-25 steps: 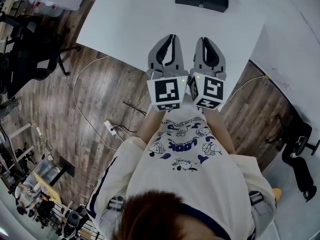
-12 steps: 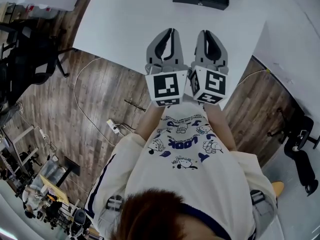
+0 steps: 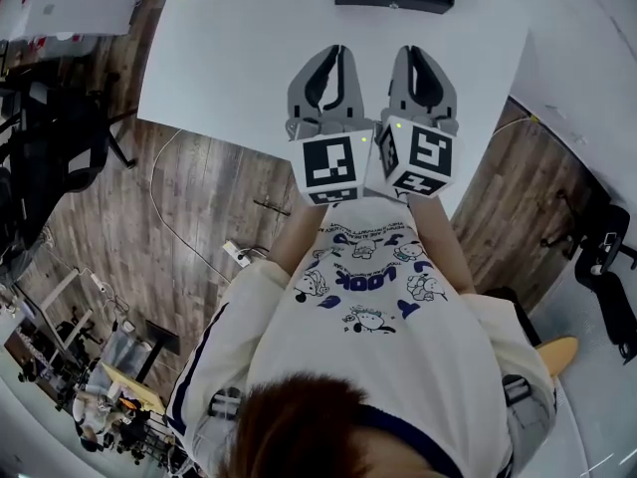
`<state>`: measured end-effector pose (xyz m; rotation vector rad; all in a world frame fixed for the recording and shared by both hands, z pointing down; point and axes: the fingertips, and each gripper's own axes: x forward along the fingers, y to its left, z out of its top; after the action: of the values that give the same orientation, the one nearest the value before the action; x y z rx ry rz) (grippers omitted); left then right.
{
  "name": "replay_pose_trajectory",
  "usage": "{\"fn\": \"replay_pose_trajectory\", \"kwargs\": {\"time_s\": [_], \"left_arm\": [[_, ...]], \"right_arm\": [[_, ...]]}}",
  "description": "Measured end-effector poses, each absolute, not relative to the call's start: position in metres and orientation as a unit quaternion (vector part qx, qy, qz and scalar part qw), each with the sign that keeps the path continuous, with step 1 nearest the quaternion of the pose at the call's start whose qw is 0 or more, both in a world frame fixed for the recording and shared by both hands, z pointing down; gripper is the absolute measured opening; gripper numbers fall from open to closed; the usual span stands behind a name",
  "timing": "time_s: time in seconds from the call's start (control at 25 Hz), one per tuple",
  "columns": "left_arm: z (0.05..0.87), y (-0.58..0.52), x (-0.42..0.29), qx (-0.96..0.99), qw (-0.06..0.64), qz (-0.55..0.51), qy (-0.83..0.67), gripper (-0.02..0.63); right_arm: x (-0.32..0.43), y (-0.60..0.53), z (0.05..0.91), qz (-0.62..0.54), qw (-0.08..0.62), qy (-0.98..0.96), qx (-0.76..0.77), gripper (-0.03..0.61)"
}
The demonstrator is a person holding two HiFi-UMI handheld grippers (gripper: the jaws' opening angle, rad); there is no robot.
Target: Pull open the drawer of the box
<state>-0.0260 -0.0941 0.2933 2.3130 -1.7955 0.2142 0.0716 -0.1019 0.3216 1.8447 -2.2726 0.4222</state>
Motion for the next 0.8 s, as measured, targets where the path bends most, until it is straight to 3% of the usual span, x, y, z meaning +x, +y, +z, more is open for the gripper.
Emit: {"fn": "replay_pose_trajectory", "kwargs": {"time_s": [0.8], "left_arm": [[0.333,-0.18,-0.016,0.811,0.131,0.101,-0.561,0.025]], "right_arm": [[0.089,-0.184,0.362,0.167,0.109,-0.722,0.662,0.046]]}}
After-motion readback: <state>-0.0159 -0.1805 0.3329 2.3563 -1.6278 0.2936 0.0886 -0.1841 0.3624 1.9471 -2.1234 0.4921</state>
